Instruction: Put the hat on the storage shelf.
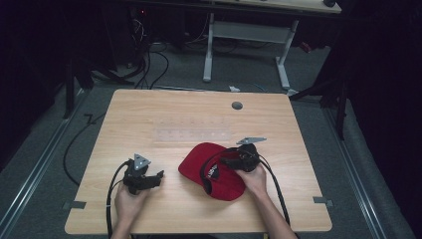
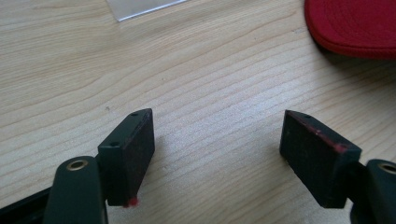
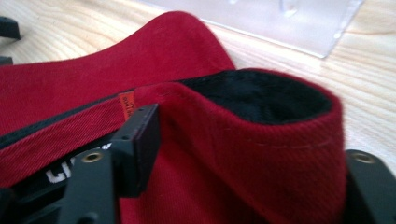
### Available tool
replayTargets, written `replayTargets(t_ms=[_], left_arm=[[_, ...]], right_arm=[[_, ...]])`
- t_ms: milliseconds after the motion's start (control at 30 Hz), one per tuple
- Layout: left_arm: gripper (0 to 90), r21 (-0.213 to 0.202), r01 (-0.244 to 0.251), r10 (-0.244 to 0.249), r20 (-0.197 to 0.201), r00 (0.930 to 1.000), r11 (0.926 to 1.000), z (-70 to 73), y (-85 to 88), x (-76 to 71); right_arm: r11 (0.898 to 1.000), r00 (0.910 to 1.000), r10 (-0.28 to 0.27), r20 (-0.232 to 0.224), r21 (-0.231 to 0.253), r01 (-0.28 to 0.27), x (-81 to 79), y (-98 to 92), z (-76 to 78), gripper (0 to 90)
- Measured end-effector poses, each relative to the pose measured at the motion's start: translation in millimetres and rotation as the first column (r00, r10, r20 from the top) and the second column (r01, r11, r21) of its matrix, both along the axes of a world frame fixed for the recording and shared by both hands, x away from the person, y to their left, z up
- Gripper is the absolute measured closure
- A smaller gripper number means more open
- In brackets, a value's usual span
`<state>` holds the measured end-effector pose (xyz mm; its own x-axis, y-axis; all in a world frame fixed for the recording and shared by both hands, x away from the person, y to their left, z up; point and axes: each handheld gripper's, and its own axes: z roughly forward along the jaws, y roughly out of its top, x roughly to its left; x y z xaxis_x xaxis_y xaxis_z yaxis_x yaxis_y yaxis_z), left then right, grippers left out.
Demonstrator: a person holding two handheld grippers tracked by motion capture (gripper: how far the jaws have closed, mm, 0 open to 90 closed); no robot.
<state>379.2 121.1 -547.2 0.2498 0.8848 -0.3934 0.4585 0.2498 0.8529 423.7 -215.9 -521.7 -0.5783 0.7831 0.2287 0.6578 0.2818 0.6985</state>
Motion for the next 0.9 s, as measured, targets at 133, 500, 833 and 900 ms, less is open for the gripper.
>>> replayTargets(t_ms=[133,500,833,900], left_arm=[[26.8,0.0,0.0,0.0,0.0,1.0,1.0,0.0,0.0,0.0],[26.8,0.0,0.002,-0.002,0.0,1.0,1.0,0.0,-0.2,-0.1],[29.9,-0.003,0.003,-0.003,0.006,1.0,1.0,0.3,-0.5,-0.9],[29.9,-0.003,0.004,-0.004,0.005,1.0,1.0,0.3,-0.3,-1.0]], right_arm=[[1.0,0.9999,0.011,0.008,0.004,-0.011,-0.5,-0.9,-2.3,46.4],[0.99,0.9932,0.108,0.042,0.086,-0.112,-8.8,-17.1,0.8,79.4],[0.984,0.9891,0.14,0.046,0.106,-0.144,-22.0,-15.8,16.0,84.7],[0.983,0.9892,0.14,0.042,0.11,-0.144,-24.8,-15.8,22.4,84.9]])
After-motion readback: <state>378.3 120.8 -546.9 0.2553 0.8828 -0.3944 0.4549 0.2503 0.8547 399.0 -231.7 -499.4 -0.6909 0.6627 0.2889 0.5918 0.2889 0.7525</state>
